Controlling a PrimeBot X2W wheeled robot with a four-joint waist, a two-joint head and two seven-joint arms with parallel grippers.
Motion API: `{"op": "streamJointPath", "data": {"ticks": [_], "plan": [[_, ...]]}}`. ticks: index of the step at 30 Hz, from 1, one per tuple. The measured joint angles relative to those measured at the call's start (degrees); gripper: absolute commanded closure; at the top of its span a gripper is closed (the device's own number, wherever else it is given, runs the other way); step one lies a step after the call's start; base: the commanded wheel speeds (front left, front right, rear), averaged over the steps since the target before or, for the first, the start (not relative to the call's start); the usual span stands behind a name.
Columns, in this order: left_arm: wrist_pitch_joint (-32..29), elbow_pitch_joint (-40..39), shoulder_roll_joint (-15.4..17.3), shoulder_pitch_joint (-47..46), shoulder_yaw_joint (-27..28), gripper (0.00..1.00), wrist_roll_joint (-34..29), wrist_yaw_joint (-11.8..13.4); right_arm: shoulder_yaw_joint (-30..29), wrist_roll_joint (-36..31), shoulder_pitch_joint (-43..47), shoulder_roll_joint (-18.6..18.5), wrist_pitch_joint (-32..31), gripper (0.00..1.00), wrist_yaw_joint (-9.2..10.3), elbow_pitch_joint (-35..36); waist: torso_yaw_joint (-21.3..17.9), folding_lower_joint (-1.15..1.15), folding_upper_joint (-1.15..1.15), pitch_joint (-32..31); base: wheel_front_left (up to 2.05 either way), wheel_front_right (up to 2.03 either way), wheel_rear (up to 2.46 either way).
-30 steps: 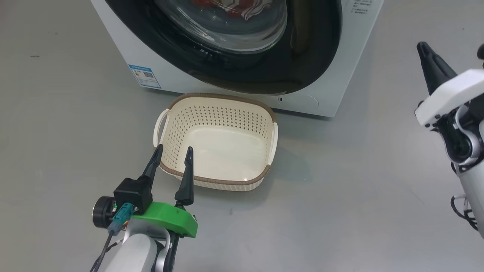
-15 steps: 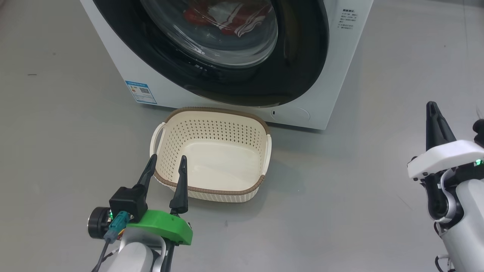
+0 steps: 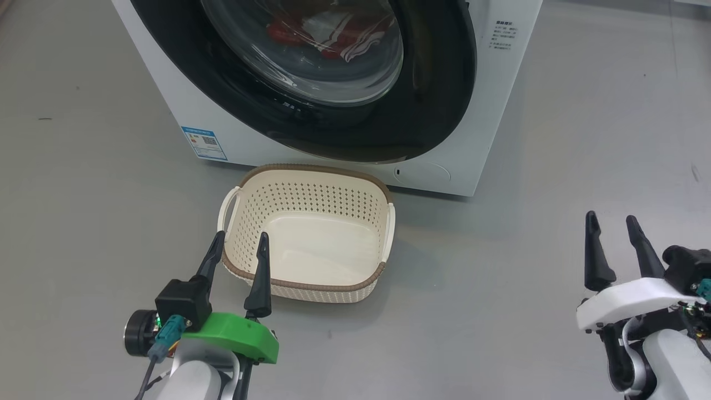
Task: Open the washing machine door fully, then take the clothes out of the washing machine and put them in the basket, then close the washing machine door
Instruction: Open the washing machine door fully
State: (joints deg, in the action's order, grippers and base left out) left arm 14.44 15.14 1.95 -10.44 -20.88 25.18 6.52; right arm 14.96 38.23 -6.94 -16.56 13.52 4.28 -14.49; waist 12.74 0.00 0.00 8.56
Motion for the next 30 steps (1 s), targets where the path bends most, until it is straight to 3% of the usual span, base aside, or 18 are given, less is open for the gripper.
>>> {"op": "streamJointPath", "data": {"ticks": [14, 30], "plan": [[0.0, -0.02, 0.0, 0.37, 0.25, 0.0, -0.08, -0.07, 1.93, -6.93, 2.1, -2.46, 0.48, 0.0, 1.01, 3.13, -0.63, 0.0, 0.0, -0.17, 0.0, 0.0, 0.0], [0.0, 0.0, 0.0, 0.75, 0.33, 0.0, -0.15, -0.31, 0.81, -7.04, 4.3, -0.96, 0.52, 0.0, 1.51, 5.15, -0.66, 0.0, 0.0, -0.39, 0.0, 0.0, 0.0]]}}
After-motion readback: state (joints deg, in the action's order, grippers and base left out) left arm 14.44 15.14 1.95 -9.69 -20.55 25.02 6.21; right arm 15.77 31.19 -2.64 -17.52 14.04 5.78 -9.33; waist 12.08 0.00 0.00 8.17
